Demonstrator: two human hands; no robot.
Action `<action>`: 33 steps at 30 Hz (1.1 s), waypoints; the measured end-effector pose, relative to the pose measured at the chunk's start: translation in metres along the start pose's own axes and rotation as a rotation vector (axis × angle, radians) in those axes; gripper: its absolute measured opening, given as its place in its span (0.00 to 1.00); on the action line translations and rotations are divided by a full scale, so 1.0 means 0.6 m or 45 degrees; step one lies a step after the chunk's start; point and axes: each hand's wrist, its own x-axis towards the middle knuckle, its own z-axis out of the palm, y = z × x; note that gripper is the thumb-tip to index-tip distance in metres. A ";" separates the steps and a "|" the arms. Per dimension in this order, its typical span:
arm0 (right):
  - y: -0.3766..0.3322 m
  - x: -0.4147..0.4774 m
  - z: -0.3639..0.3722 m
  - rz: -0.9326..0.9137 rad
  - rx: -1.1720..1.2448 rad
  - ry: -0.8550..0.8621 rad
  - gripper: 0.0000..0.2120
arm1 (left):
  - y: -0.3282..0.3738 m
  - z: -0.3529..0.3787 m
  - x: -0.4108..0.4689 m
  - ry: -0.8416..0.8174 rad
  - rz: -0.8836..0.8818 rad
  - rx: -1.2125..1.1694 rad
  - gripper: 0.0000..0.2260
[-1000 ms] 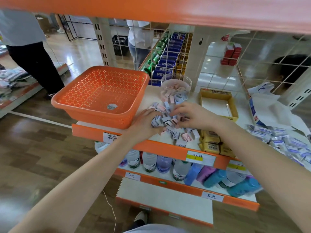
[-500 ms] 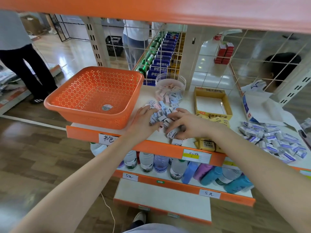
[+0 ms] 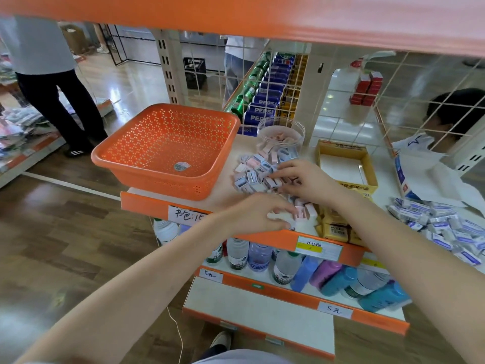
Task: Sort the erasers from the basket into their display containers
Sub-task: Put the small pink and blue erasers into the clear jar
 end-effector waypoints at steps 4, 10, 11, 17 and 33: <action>0.007 -0.023 -0.016 -0.010 0.017 0.058 0.15 | -0.005 0.015 0.021 -0.146 -0.034 0.028 0.11; 0.016 -0.051 -0.052 0.118 0.016 -0.024 0.16 | -0.021 -0.004 0.025 -0.018 -0.153 -0.047 0.05; 0.015 -0.053 -0.057 0.130 0.001 -0.088 0.18 | -0.029 -0.009 0.026 0.024 -0.182 -0.045 0.06; 0.002 -0.051 -0.048 0.094 -0.294 -0.536 0.29 | -0.054 -0.009 0.033 0.347 -0.240 0.198 0.10; 0.001 -0.013 -0.012 0.062 -0.085 -0.131 0.17 | -0.078 -0.016 0.013 0.334 -0.437 0.251 0.22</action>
